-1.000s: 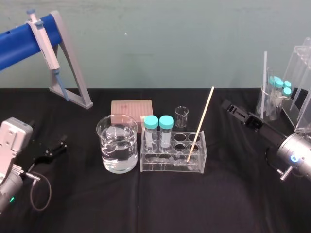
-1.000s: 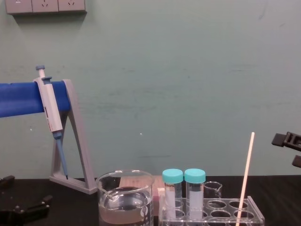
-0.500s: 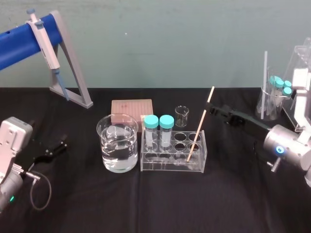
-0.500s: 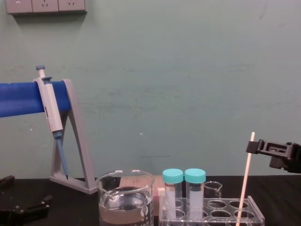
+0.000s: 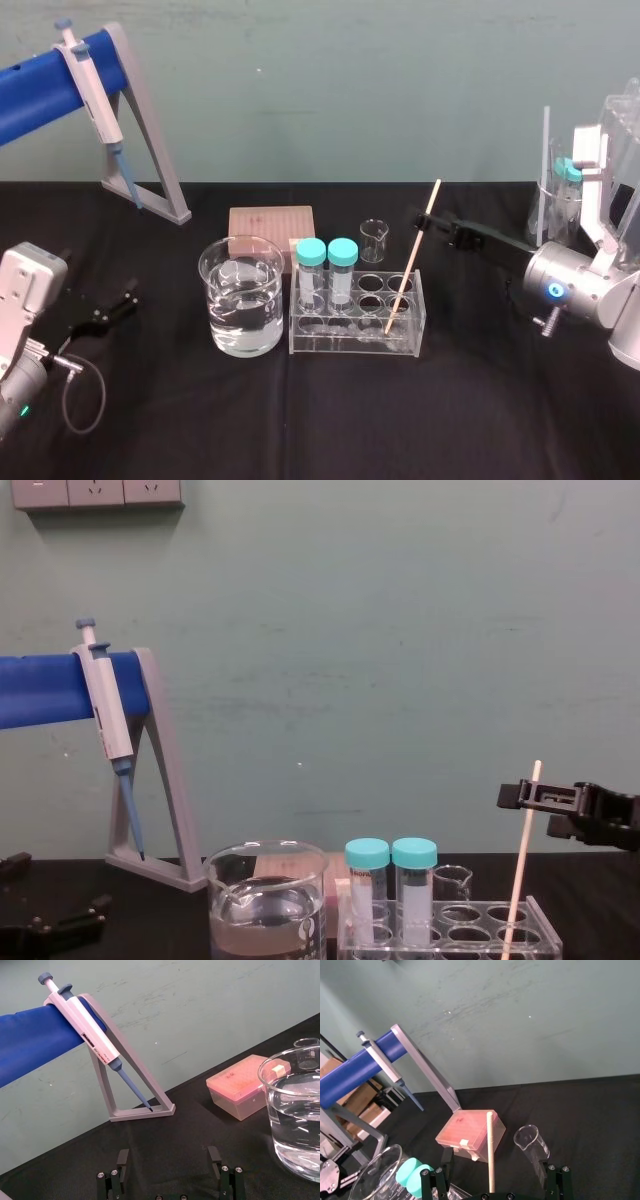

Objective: Hold the thermometer with one hand and immerse one end into the beaker, then reinsert it into the test tube rack.

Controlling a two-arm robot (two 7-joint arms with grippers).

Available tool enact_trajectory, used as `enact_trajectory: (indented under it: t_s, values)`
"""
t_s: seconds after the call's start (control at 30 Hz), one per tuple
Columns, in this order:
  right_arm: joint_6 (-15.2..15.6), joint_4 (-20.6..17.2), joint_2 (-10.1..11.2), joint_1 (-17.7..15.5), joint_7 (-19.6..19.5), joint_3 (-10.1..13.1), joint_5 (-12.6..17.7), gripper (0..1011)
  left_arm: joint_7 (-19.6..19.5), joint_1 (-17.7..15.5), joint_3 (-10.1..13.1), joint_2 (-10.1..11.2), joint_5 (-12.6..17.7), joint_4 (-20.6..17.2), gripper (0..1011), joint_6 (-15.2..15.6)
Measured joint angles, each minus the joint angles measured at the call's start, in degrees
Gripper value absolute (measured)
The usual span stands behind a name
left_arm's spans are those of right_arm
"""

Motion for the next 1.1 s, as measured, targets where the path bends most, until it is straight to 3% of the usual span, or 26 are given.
enact_trajectory:
  t_s: [0.23,0.63,0.9,0.97,1.1]
  values:
    - [0.4,3.3,-2.0,1.4,0.6,-0.7,1.1,1002,0.0,0.0,0.0,0.0,0.0,0.0,1004,0.0]
    - [0.0,5.0,-3.0,2.1,1.0,-1.1,1.3,997,0.0,0.0,0.0,0.0,0.0,0.0,1003,0.0]
    - [-0.3,6.0,-3.7,2.6,1.7,-1.5,1.3,838,0.0,0.0,0.0,0.0,0.0,0.0,1004,0.0]
    - [-0.3,6.4,-4.0,2.8,1.9,-1.7,1.2,743,0.0,0.0,0.0,0.0,0.0,0.0,1004,0.0]
    - [-0.3,6.8,-4.1,3.0,2.0,-1.9,1.1,651,0.0,0.0,0.0,0.0,0.0,0.0,1004,0.0]
